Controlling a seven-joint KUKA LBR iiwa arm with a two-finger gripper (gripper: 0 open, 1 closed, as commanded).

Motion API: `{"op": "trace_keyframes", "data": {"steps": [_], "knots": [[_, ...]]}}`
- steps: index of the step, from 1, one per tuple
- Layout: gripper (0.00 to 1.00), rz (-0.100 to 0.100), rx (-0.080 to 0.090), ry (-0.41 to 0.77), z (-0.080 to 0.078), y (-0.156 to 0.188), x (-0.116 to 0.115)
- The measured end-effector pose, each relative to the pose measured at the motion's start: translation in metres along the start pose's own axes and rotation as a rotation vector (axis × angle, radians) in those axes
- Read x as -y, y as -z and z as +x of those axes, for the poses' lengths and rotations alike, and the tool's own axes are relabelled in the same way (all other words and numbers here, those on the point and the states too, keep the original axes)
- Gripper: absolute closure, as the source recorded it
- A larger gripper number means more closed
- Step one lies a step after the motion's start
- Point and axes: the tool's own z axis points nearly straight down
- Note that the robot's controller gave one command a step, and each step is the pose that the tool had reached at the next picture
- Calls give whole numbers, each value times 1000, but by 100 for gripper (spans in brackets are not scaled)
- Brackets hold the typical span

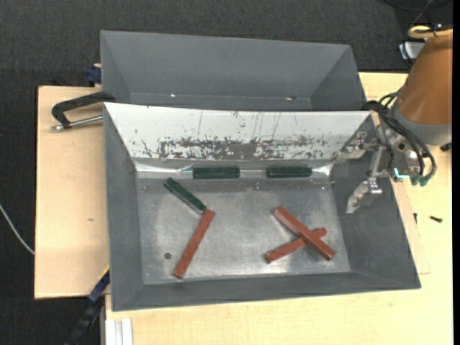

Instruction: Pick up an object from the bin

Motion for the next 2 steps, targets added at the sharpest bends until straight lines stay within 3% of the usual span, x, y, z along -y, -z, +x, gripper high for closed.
{"op": "trace_keyframes", "data": {"steps": [1,2], "knots": [[0,1,8,2,-2,4,-1],[0,3,16,19,0,-37,0]]}}
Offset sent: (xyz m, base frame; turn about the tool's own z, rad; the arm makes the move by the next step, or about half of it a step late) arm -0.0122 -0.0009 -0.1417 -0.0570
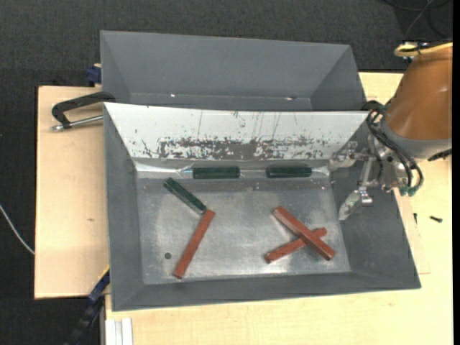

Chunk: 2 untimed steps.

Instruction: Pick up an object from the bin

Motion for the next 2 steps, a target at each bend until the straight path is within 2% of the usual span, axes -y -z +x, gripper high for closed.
{"op": "trace_keyframes", "data": {"steps": [1,2], "knots": [[0,-1,-5,64,6,-69,-12],[0,-2,-6,80,8,-83,-14]]}}
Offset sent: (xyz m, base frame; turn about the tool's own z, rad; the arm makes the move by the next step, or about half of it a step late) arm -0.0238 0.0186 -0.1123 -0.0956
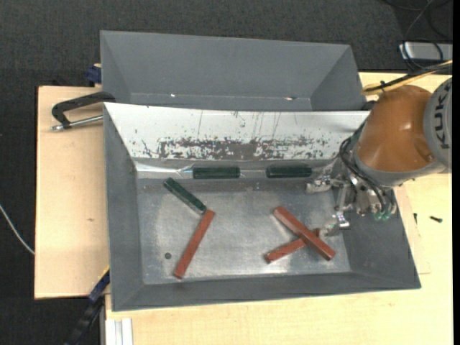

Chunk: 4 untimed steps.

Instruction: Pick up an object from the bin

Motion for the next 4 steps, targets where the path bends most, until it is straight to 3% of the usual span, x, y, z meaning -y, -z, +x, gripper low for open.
{"op": "trace_keyframes", "data": {"steps": [1,2,3,4], "knots": [[0,0,-2,165,1,-2,-16],[0,0,1,247,0,2,-20],[0,0,4,405,-3,2,-11],[100,1,-14,498,38,-26,1]]}}
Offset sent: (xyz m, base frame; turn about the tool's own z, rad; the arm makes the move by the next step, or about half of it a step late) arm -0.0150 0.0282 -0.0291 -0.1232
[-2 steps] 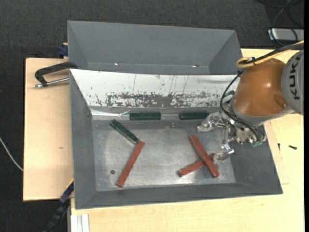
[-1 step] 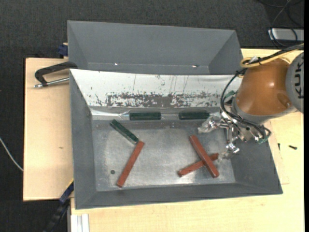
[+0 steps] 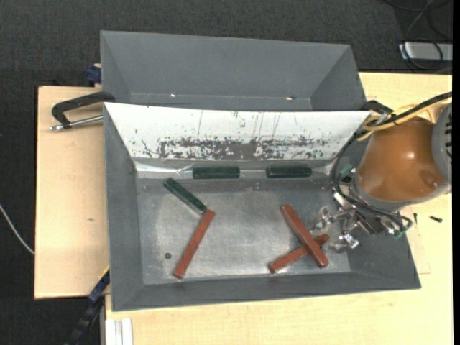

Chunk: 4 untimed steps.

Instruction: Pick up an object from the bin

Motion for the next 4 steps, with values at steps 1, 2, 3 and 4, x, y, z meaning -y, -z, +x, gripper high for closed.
{"op": "trace_keyframes", "data": {"steps": [1,2,3,4], "knots": [[100,0,0,0,0,0,0],[100,-1,11,-3,-14,52,10],[100,1,14,59,-1,112,-15],[100,5,17,31,1,130,-14]]}}
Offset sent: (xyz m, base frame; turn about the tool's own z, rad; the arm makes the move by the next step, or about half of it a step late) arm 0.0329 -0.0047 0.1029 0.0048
